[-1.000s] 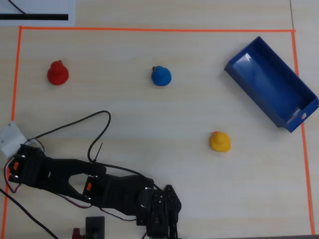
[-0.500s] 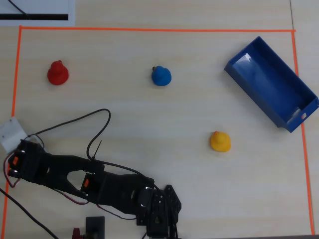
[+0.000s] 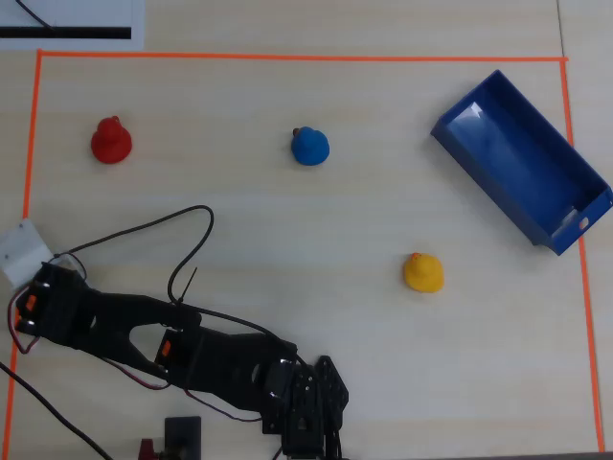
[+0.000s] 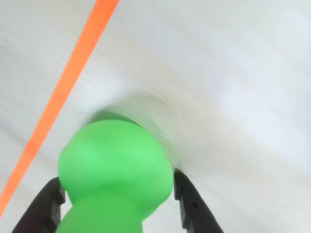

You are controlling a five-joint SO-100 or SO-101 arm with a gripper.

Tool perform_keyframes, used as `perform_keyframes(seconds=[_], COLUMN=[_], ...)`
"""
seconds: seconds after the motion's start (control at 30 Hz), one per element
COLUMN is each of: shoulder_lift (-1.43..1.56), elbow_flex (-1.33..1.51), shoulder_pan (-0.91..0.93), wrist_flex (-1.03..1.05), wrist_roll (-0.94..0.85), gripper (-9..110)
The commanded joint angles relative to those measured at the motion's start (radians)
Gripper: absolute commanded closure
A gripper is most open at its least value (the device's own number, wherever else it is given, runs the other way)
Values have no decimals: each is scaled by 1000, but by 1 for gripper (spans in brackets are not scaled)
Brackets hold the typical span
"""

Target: Grasp green duck and put it into box.

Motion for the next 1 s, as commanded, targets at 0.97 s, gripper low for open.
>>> perform_keyframes(seconds=[0.97], shoulder_lift=[83], elbow_flex=[-11], shoulder_pan=[72], wrist_flex=[21], wrist_roll=[-29], gripper=[101])
